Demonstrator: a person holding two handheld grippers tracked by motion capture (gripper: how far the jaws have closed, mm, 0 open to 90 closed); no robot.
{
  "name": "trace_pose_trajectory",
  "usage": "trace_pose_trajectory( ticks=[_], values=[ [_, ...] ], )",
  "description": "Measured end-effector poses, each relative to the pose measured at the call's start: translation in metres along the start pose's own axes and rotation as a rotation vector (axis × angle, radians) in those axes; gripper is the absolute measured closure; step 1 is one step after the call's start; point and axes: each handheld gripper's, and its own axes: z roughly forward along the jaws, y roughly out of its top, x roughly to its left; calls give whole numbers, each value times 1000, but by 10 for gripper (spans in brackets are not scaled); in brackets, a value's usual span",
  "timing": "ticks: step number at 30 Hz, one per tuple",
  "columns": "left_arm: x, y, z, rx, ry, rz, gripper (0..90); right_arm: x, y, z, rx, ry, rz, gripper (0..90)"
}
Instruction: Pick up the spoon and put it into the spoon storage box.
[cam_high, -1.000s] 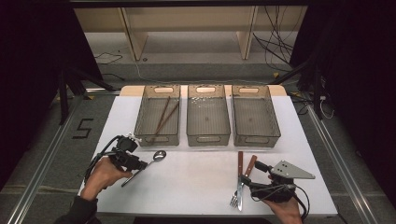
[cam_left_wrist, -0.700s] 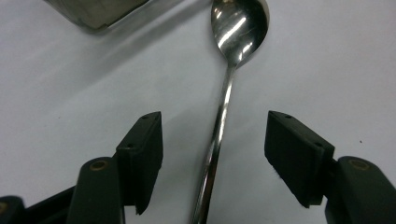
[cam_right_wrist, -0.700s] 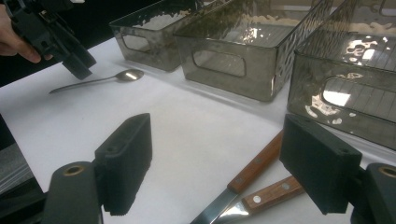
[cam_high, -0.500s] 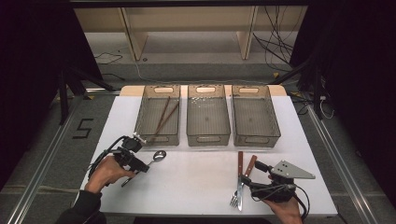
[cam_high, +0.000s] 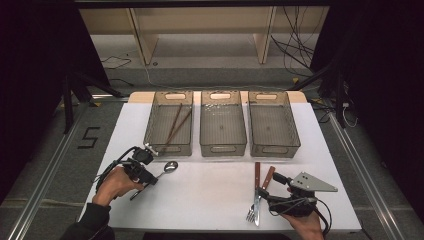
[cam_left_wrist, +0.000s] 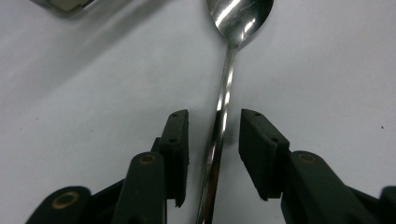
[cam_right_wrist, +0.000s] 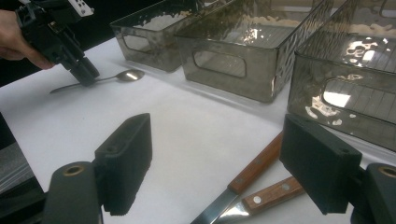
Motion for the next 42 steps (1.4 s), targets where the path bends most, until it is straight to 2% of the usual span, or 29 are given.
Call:
trace_pose_trajectory(
  ticks=[3, 4, 5, 12, 29, 42],
  values=[
    [0, 0, 0, 0, -3, 4, 653, 0, 0, 0, 0, 0, 1, 261],
    [0, 0, 1, 4, -5, 22, 660, 0, 0, 0, 3, 1, 0, 261],
    [0, 0, 1, 4, -5, 22, 668, 0, 0, 0, 1, 1, 1, 261],
    [-2, 0, 2, 13, 18, 47, 714, 0, 0, 0, 1, 1, 1, 261],
    [-5, 1, 3, 18, 38, 111, 779, 0, 0, 0, 0, 1, -3, 261],
    [-7, 1, 3, 5, 38, 138, 843, -1, 0, 0, -1, 0, 2, 261]
  ],
)
